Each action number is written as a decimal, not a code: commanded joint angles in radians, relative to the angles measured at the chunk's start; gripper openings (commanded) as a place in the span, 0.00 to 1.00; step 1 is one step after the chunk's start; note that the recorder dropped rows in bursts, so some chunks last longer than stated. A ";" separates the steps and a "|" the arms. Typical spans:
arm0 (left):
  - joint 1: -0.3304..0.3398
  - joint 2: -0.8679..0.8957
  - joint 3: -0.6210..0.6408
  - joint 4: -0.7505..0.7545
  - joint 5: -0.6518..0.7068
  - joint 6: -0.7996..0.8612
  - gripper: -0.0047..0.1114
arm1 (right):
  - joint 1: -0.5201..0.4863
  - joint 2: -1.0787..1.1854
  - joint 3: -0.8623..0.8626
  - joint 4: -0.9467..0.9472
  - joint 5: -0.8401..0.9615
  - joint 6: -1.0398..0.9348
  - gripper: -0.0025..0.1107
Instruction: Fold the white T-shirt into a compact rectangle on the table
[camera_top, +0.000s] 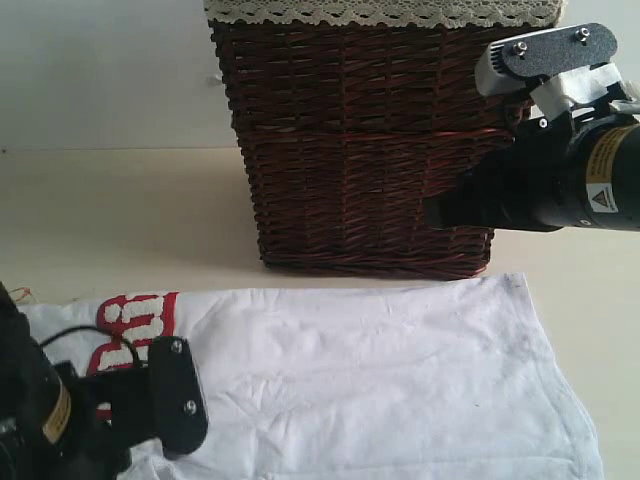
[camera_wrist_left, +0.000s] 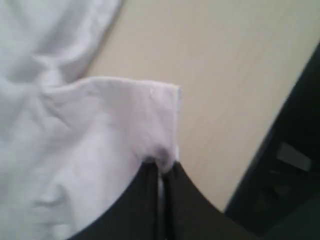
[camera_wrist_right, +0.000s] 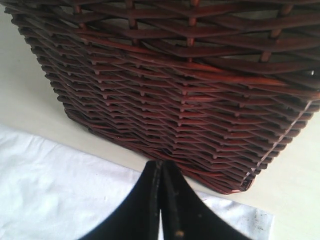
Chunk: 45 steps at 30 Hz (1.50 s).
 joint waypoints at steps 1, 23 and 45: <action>-0.005 -0.063 -0.068 0.266 0.009 -0.005 0.04 | -0.005 -0.002 0.002 0.003 -0.005 -0.006 0.02; 0.083 -0.063 -0.078 0.696 -0.306 -0.092 0.42 | -0.005 -0.002 0.002 0.011 -0.012 -0.006 0.02; 0.214 0.139 0.028 0.407 -0.450 0.019 0.35 | -0.005 -0.002 0.002 0.023 -0.020 -0.008 0.02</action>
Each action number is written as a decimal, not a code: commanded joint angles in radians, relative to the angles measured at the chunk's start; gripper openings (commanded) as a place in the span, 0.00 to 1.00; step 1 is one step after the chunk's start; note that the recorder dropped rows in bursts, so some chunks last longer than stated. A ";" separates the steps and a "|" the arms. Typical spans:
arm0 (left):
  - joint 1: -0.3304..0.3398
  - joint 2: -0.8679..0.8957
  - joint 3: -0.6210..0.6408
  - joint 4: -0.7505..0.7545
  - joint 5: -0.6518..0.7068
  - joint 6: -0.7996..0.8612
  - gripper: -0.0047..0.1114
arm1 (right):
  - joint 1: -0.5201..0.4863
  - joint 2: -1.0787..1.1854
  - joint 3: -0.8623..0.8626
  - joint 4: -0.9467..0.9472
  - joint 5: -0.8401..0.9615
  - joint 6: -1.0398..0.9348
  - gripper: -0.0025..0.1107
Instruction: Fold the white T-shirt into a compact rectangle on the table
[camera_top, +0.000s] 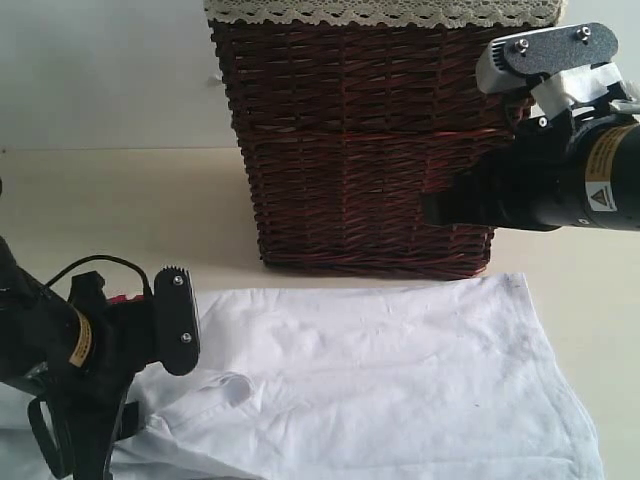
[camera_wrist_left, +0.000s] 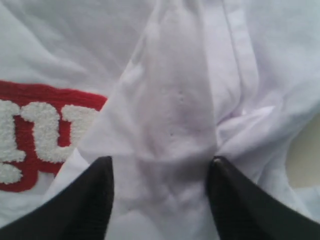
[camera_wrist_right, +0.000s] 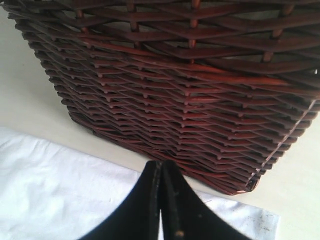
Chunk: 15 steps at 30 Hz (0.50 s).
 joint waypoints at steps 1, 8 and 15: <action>0.003 -0.014 0.003 0.012 -0.008 0.000 0.28 | -0.005 -0.002 0.002 0.000 -0.015 -0.007 0.02; 0.003 -0.082 0.003 0.028 -0.010 0.003 0.06 | -0.005 -0.002 0.002 0.002 -0.017 -0.007 0.02; 0.019 -0.119 -0.008 0.141 -0.078 0.003 0.06 | -0.005 -0.002 0.004 0.002 -0.019 -0.007 0.02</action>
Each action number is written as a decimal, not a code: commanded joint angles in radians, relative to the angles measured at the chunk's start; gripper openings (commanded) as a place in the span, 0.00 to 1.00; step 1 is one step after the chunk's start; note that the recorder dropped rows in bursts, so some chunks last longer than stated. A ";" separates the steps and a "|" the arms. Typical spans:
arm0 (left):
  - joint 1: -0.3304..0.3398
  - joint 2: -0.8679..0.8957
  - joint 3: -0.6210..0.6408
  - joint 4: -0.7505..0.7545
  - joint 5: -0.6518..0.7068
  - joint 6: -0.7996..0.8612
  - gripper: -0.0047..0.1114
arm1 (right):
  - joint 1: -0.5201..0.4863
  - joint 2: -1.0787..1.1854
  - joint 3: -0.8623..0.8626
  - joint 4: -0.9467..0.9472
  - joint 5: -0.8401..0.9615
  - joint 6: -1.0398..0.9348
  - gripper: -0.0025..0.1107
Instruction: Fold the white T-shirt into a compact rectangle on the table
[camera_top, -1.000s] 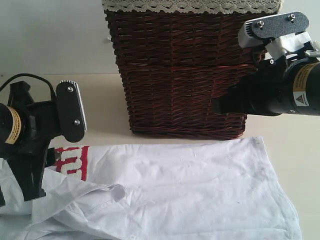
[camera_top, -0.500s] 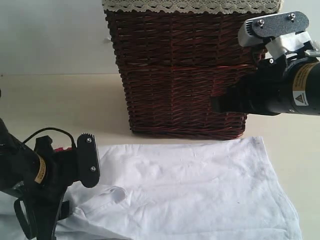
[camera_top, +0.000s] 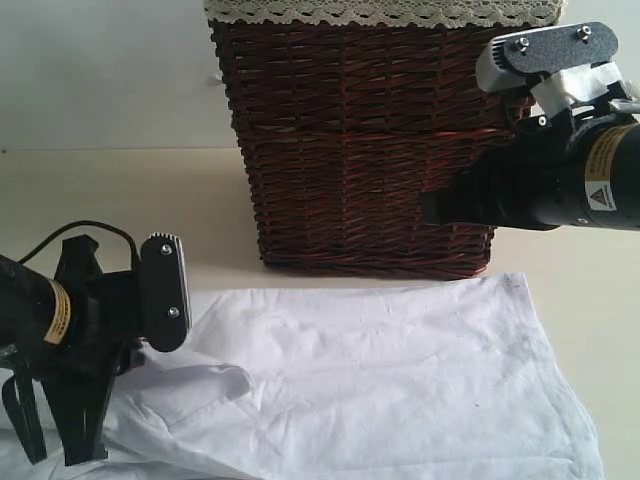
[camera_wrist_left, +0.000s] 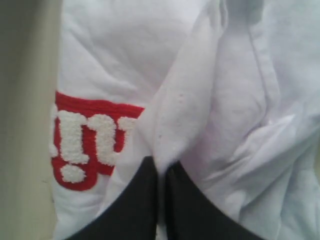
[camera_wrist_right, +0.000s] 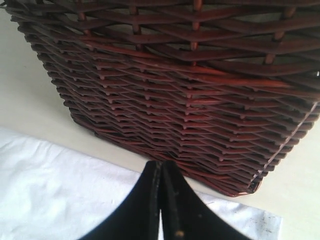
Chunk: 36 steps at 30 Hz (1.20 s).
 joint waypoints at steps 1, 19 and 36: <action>0.029 -0.002 -0.009 0.076 -0.092 0.003 0.06 | -0.005 -0.002 0.004 0.000 -0.011 -0.007 0.02; 0.225 0.017 -0.043 0.078 -0.132 -0.286 0.50 | -0.005 0.084 0.004 0.008 -0.003 -0.025 0.02; 0.563 0.130 -0.100 -0.516 0.121 -0.033 0.50 | -0.005 0.064 0.004 0.027 -0.011 -0.032 0.02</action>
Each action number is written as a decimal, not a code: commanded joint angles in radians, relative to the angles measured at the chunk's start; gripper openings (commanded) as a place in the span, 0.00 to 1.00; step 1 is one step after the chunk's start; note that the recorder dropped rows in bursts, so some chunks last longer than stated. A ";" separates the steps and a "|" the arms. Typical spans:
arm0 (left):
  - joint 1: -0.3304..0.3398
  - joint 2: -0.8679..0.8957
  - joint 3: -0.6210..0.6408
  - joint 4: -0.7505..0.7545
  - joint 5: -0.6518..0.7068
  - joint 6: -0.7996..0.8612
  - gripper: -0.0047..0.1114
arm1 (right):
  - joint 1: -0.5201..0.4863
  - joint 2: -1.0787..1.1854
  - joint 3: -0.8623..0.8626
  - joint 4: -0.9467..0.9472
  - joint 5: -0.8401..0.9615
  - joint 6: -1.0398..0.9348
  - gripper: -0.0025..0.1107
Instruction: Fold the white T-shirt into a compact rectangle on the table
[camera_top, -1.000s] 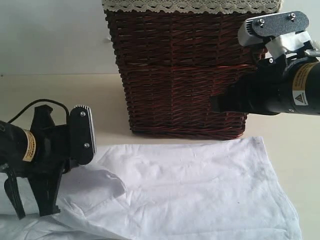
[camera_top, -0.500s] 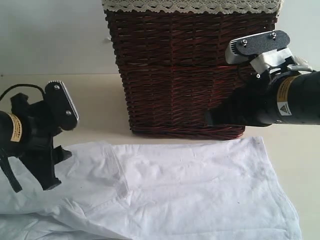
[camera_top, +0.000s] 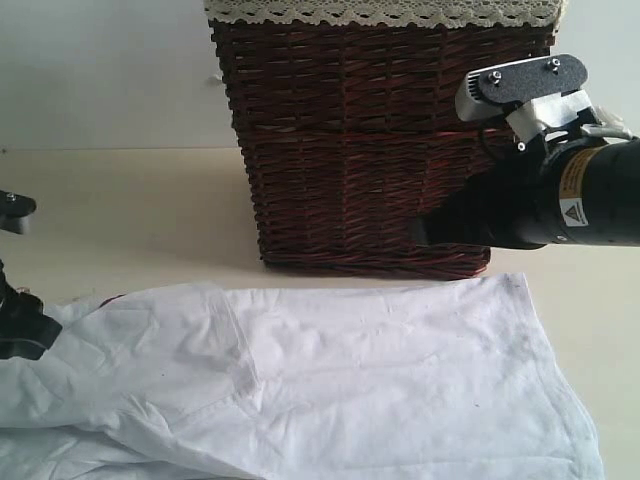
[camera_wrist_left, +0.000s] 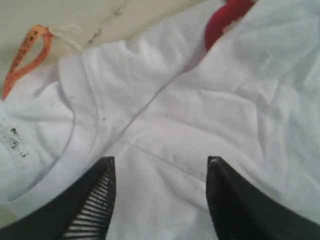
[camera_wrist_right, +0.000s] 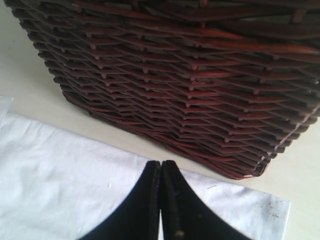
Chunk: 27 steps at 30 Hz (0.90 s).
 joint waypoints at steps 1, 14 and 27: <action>0.015 0.044 -0.004 -0.093 0.000 0.134 0.50 | -0.005 -0.009 0.004 0.000 -0.017 -0.009 0.02; 0.015 0.148 -0.004 -0.093 -0.069 0.145 0.50 | -0.005 -0.009 0.004 0.000 -0.019 -0.009 0.02; 0.015 0.072 -0.004 -0.063 0.127 0.157 0.04 | -0.005 -0.009 0.004 0.058 -0.010 -0.063 0.02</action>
